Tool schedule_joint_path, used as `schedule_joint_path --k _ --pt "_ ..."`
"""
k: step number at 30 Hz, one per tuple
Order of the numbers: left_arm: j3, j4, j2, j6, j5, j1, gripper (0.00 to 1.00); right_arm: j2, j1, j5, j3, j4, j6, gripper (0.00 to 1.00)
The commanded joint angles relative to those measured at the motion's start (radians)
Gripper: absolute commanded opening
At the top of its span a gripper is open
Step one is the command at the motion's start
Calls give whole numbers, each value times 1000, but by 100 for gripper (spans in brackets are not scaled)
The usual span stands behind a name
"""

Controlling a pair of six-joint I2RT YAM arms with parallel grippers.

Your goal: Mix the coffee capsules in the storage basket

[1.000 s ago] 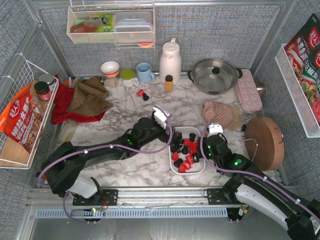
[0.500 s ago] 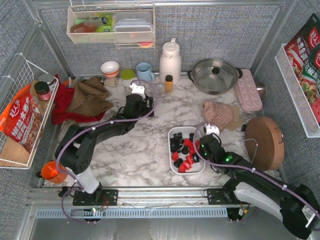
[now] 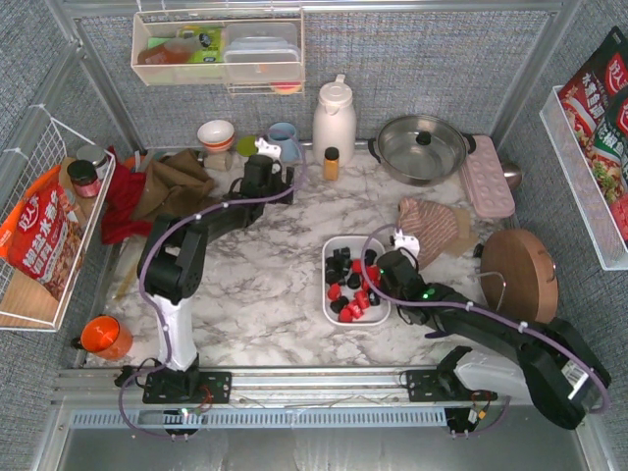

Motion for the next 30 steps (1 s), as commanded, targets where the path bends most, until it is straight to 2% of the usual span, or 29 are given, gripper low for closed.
schedule_joint_path --k 1,5,8,10,12,14,20,25,30 --pt "105 -65 80 33 77 40 93 78 -4 36 34 113 58 0" --pt "172 -50 137 54 81 53 92 178 -8 21 81 186 64 0" --pt "204 -34 175 111 84 55 92 231 -19 -43 141 175 37 0" --pt "235 -48 201 151 89 61 91 233 -24 -83 171 146 15 13" --pt "265 -72 226 184 115 76 90 213 -25 -108 176 134 -17 21" --pt "294 -94 245 204 152 100 87 181 -28 -123 173 116 -45 25" --pt "336 -130 263 258 295 167 82 61 -31 -138 173 13 -104 33" --pt "412 -221 304 370 443 194 78 -16 -34 -154 175 -53 -128 36" --pt "509 -310 364 466 521 200 75 -75 -34 -164 184 -100 -153 41"
